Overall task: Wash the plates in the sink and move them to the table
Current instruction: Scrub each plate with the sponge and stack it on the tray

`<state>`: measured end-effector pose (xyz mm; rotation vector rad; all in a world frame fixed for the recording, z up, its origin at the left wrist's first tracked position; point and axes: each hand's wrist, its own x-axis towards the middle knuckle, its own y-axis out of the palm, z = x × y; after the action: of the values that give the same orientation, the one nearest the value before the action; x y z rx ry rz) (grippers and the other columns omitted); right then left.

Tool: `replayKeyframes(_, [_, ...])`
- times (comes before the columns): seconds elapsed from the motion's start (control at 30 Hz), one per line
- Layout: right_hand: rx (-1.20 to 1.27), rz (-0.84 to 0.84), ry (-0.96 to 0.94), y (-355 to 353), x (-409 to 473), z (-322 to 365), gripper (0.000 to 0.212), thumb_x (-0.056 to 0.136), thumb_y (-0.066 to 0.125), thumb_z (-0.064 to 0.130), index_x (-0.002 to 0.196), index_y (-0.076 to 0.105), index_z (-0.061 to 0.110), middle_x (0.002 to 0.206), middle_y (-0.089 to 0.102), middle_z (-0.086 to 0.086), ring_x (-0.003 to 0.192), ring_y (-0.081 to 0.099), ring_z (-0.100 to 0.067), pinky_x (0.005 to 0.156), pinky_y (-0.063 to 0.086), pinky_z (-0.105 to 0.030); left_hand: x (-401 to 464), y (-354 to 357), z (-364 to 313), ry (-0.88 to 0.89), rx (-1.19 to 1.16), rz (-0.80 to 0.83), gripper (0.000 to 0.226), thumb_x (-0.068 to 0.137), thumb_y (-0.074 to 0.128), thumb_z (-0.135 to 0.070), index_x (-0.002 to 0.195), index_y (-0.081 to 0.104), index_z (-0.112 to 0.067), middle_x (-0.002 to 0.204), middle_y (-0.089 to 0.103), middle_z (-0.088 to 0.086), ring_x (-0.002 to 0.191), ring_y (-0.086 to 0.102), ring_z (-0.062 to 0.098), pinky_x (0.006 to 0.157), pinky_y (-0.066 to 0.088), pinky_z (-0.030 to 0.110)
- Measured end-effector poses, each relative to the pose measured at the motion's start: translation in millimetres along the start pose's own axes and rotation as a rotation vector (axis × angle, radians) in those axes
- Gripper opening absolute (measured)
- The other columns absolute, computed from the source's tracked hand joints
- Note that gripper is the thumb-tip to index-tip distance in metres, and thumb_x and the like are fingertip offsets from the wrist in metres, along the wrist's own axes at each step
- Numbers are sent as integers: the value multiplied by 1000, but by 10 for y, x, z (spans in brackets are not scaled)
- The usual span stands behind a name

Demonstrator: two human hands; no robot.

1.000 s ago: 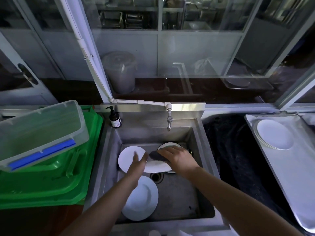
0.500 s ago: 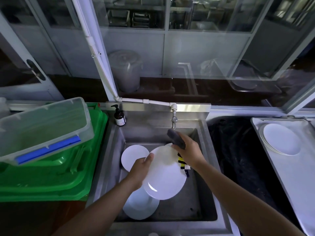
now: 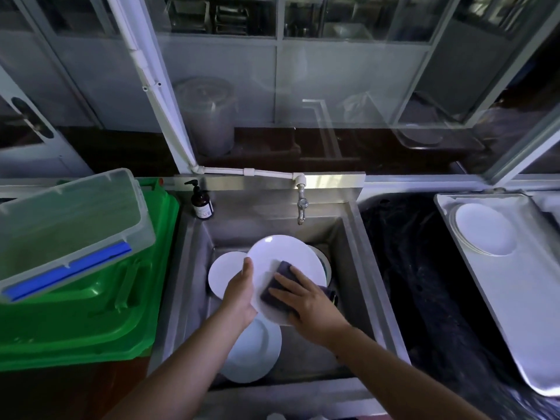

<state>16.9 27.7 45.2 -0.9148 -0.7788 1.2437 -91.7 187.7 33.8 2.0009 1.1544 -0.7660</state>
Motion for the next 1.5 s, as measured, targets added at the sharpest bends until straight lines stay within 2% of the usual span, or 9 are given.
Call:
replayKeyframes(0.13, [-51, 111, 218, -183, -135, -176, 59, 98, 52, 28, 154, 36, 38, 167, 20, 8, 157, 2, -26, 125, 14, -51, -179, 180, 135, -86, -31, -10, 64, 98, 47, -67, 132, 58, -14, 122, 72, 15, 108, 71, 37, 92, 57, 56])
replayKeyframes(0.3, [-94, 135, 334, -213, -503, -423, 70, 89, 24, 71, 154, 30, 46, 169, 9, 7, 156, 1, -25, 124, 14, -53, -381, 590, 304, -77, -16, -11, 42, 105, 43, -54, 112, 59, -16, 106, 72, 13, 98, 68, 34, 88, 55, 51])
replayKeyframes(0.6, [-102, 299, 338, -832, -1292, -1358, 97, 74, 41, 90, 155, 4, 52, 169, -1, 9, 155, -4, -30, 123, 9, -58, -380, 1879, 771, -100, -28, -18, 59, 104, 40, -58, 132, 54, -8, 117, 69, 19, 103, 68, 37, 83, 56, 50])
replayKeyframes(0.73, [-265, 246, 204, -1127, -1763, -1903, 84, 72, 61, 66, 149, 36, 43, 154, 42, 3, 136, 45, -37, 101, 44, -57, -603, 2680, 1036, -71, -28, 9, 38, 110, 35, -43, 99, 56, -12, 93, 65, 14, 85, 61, 31, 92, 46, 49])
replayKeyframes(0.8, [-372, 192, 191, -1242, -1951, -2155, 84, 64, 80, 40, 141, 47, 38, 140, 55, 2, 118, 59, -36, 87, 55, -51, -609, 2996, 1194, -57, -38, 38, 42, 109, 36, -47, 109, 58, -11, 102, 68, 17, 93, 64, 33, 92, 49, 50])
replayKeyframes(1.07, [-611, -31, 136, -1809, -2335, -2798, 59, 76, 65, 15, 133, 55, 28, 117, 60, -3, 93, 59, -36, 80, 51, -47, -529, 3762, 1214, -141, 36, 185, 25, 107, 49, -23, 119, 58, -3, 115, 67, 25, 105, 64, 39, 98, 50, 57])
replayKeyframes(1.23, [-684, -98, 199, -1962, -2464, -2880, 44, 89, 44, 15, 129, 57, 28, 111, 60, -3, 95, 60, -36, 79, 51, -49, -349, 3908, 1112, -237, 223, 269, 16, 100, 53, 0, 115, 56, 2, 104, 65, 23, 95, 64, 33, 81, 59, 40])
replayKeyframes(1.37, [-698, -111, 332, -2001, -2601, -2796, 45, 86, 54, 17, 129, 56, 29, 110, 58, -1, 93, 59, -35, 79, 50, -47, -198, 4091, 1236, -189, 305, 279, 19, 97, 54, 7, 115, 59, 3, 103, 65, 22, 92, 65, 31, 57, 63, 36])
replayKeyframes(1.5, [-527, 55, 493, -2113, -2709, -2888, 74, 71, 75, 19, 137, 48, 35, 122, 54, 2, 101, 57, -34, 79, 52, -47, -157, 4290, 1389, -113, 329, 275, 27, 96, 53, 10, 117, 62, -4, 104, 67, 20, 90, 64, 30, 66, 57, 42])
